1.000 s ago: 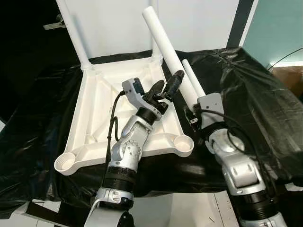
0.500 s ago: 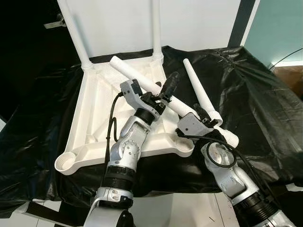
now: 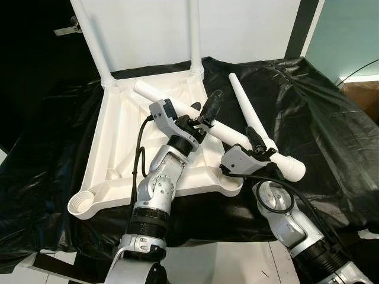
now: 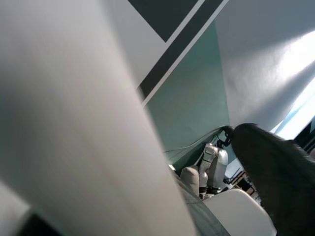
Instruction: Building children table
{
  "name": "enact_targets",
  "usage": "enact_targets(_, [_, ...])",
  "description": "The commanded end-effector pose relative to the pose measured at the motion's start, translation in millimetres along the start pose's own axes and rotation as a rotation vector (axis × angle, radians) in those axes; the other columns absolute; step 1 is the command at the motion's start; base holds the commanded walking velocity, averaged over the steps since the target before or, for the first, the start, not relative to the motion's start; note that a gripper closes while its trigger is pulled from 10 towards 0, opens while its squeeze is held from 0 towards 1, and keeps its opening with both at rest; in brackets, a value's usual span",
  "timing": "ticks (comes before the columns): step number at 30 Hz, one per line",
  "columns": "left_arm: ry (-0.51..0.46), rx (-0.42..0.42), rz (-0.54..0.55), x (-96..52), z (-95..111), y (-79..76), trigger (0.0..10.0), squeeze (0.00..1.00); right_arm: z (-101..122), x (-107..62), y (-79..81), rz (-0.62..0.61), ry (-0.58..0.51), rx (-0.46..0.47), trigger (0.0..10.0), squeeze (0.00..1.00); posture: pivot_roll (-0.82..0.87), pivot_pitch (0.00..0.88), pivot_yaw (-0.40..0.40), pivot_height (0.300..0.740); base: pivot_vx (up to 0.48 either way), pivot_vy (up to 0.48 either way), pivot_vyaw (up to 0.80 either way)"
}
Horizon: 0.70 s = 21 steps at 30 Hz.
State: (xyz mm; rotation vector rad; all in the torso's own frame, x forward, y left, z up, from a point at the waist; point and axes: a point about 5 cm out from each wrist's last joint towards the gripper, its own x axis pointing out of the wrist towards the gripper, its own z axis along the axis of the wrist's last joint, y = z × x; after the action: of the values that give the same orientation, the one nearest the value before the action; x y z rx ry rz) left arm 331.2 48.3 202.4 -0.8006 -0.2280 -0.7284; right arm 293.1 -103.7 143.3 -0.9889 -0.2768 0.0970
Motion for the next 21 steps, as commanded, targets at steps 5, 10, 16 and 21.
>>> enact_targets(5, [0.002,-0.003,-0.111,0.7,-0.6,-9.7,0.0,0.28,6.0,2.9,-0.3,-0.005,-0.011,0.053,10.0,0.0,-0.12,0.009,0.092,0.74,0.0,0.0,0.0])
enact_targets(10, [0.0,-0.004,-0.115,-0.5,-0.7,-10.5,0.0,0.19,6.6,4.5,-2.9,-0.019,-0.006,0.069,10.0,0.0,-0.12,0.016,0.082,0.74,0.0,0.0,0.0])
enact_targets(16, [-0.007,-0.008,-0.109,-3.4,-2.6,-10.2,0.0,0.11,5.1,5.0,-2.5,-0.007,-0.003,0.072,10.0,0.0,-0.12,0.019,0.068,0.74,0.0,0.0,0.0])
enact_targets(21, [-0.008,-0.008,-0.112,-3.4,-2.8,-10.1,0.0,0.06,3.2,7.0,-4.3,-0.016,0.007,0.078,10.0,0.0,-0.12,0.016,0.071,0.74,0.0,0.0,0.0])
